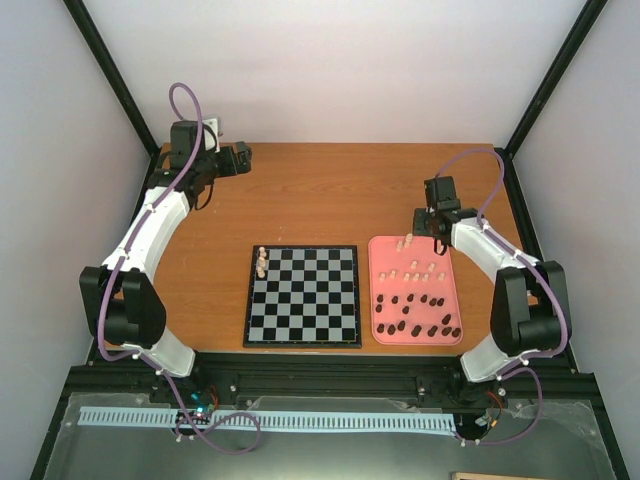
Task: Set up the chess pieces on the board
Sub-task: Pick up the chess piece from the storage box.
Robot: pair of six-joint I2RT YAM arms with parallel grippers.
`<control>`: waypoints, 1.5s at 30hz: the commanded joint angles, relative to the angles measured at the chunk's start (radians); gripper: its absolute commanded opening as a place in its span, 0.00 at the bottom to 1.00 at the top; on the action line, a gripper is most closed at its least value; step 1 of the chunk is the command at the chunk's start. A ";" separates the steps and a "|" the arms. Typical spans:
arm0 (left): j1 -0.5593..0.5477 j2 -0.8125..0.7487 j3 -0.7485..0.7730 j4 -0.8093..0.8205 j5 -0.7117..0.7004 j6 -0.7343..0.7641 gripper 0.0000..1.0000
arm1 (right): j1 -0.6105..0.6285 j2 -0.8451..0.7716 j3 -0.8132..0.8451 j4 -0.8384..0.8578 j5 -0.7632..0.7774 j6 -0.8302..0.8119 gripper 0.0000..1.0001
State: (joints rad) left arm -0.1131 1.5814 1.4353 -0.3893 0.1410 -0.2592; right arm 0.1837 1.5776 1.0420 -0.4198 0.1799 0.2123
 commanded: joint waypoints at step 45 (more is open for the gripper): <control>-0.125 0.174 -0.278 1.441 0.754 -1.302 0.67 | 0.166 -0.385 -0.016 0.609 -0.890 0.248 0.03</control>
State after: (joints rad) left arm -0.1722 1.7233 1.0878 0.8505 0.8284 -1.3445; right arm 0.3141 1.1572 0.9779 0.1184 -0.7025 0.4454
